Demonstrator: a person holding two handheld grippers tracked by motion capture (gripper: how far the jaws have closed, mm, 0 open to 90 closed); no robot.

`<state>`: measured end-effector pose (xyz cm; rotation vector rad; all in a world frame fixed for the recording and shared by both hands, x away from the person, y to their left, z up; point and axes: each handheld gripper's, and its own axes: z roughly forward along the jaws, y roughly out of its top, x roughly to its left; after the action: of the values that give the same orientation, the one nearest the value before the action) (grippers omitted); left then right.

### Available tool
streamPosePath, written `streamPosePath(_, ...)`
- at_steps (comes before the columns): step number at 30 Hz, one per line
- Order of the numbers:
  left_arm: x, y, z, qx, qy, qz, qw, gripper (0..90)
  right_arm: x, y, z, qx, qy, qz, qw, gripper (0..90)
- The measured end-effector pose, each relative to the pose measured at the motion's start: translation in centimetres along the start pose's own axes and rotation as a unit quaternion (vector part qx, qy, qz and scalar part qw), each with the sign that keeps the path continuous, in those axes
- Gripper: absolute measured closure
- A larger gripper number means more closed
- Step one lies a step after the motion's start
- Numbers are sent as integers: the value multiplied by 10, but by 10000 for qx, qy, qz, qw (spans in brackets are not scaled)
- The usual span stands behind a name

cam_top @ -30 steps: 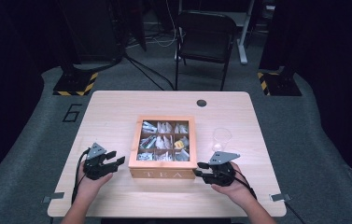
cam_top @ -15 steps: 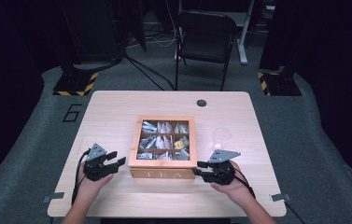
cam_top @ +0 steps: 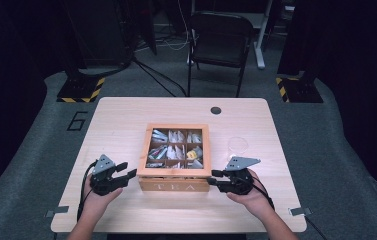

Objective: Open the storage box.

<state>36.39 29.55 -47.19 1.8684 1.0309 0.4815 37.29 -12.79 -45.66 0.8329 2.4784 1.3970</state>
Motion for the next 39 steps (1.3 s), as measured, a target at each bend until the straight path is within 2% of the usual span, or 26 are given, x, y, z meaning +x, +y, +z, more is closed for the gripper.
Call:
streamPosePath(5,-7,3,-2,31,-61,191,9998,498,-1,4,-3,-68,61,75,9999,630)
streamPosePath(6,-8,4,-2,42,-88,206,9997,500,-1,4,-3,-107,76,156,9998,630)
streamPosePath(11,-16,7,-2,-29,-274,151,9995,503,-2,7,-6,-164,95,200,9996,630)
streamPosePath(14,-20,9,-2,-41,-307,261,9992,502,-3,8,-6,-212,110,232,9994,629)
streamPosePath(16,-23,9,0,-67,-338,266,9991,502,-3,8,-6,-227,121,254,9993,629)
streamPosePath(17,-24,10,0,-16,-335,344,9988,502,-3,9,-6,-228,121,251,9994,629)
streamPosePath(21,-29,10,2,-24,-266,434,9987,497,-3,9,-7,-241,114,269,9993,629)
streamPosePath(27,-32,12,1,-64,-237,480,9985,486,-3,9,-6,-247,117,252,9993,629)
streamPosePath(29,-33,13,1,-168,-220,451,9986,486,-3,9,-6,-239,112,269,9993,629)
streamPosePath(31,-32,15,0,-122,-238,517,9983,487,-3,9,-6,-238,119,285,9992,628)
streamPosePath(32,-33,15,0,-156,-233,471,9985,488,-3,9,-6,-255,128,292,9992,628)
streamPosePath(39,-33,20,-1,-72,-231,531,9983,490,-3,9,-6,-290,76,202,9993,624)
